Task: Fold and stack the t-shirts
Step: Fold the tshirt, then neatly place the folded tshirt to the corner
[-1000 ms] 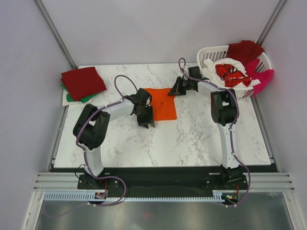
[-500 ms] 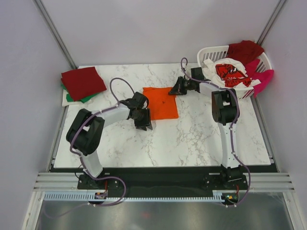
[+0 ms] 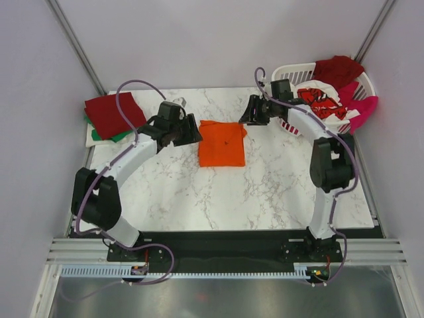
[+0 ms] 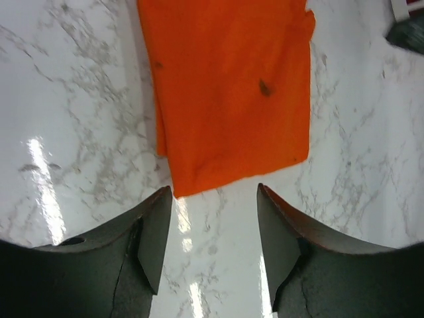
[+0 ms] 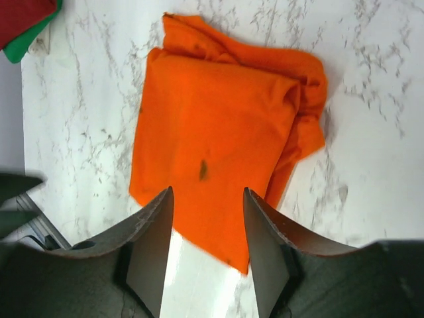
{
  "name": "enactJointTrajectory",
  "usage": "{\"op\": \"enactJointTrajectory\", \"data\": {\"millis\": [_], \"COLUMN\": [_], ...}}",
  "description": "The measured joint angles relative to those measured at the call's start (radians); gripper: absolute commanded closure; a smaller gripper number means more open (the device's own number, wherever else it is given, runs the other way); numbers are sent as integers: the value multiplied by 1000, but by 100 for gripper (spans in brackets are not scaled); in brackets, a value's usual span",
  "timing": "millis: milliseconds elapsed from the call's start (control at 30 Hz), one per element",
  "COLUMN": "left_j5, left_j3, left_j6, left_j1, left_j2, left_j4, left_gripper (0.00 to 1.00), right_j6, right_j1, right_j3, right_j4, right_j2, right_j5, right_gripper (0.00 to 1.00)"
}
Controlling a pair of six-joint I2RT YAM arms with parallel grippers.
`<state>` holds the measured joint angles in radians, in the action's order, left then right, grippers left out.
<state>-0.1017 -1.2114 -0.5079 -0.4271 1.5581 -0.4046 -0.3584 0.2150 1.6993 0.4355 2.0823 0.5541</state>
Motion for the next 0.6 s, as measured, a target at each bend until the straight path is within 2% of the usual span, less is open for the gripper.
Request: {"op": "enactJointTrajectory", "data": {"millis": [133,233,467,600], "left_j5": [-36,-138,-341,-383], "left_j3": [-115,-196,-369,-374], "left_j6": [21,39,84,89], "left_j1": [113,166,173,174], "left_j2": [159,277,511,563], "left_j4": [48,99,196,223], "left_gripper": [38,37,36,34], "right_j6": [20,22,3,-6], "right_j1": [22,69,243,251], "right_j3": [-182,-317,-557,-637], "right_j4": [14,5,5,30], "right_j2": [-258,-402,-528,-596], "right_j5": [-68,-94,-104,-111], "right_gripper": [43,43,44,43]}}
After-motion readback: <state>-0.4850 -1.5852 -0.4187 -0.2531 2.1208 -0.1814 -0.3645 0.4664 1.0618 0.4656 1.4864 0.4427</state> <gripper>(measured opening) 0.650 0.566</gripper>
